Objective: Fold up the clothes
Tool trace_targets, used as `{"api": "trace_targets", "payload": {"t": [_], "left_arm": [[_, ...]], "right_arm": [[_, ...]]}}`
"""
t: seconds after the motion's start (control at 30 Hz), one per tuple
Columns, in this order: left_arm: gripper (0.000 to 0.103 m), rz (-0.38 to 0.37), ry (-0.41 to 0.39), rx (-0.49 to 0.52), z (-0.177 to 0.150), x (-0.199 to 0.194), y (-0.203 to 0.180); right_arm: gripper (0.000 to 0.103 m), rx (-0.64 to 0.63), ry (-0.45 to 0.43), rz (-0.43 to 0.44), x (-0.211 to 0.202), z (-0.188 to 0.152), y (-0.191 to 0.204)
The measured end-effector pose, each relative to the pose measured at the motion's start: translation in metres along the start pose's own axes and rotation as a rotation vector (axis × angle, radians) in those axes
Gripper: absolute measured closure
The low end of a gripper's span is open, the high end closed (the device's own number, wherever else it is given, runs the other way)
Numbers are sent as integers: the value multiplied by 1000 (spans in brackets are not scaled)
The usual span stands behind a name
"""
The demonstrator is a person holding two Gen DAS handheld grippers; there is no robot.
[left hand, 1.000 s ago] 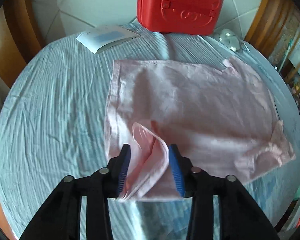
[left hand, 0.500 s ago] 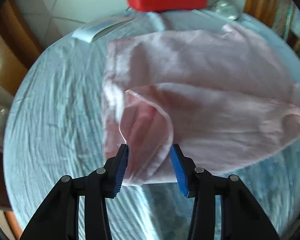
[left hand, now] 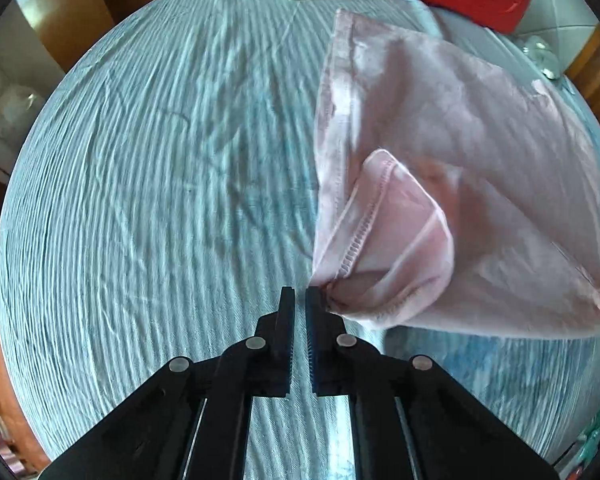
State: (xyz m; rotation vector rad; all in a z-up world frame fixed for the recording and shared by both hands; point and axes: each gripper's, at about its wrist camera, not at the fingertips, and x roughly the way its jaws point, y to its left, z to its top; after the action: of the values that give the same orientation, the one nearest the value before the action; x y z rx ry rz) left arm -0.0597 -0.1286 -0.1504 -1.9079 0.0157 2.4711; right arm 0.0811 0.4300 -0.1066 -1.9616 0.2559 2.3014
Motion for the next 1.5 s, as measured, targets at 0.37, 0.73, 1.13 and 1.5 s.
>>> {"api": "trace_targets", "payload": {"t": [0.37,0.73,1.13,1.5], "left_arm": [[58,-121,-138,155,10,-38,-56],[95,-51,-48,165,15,3,-65],[95,-39,-72,109,18,-13,-55],[95,-40,-96,119,26,-19,-44]], "right_arm": [[85,-73,-98,259,-18,45,57],[74,-150,1,248,13,45,98],[56,-16,-282,259,-22,97,87],[81,-339,-54,251,9,57,134]]}}
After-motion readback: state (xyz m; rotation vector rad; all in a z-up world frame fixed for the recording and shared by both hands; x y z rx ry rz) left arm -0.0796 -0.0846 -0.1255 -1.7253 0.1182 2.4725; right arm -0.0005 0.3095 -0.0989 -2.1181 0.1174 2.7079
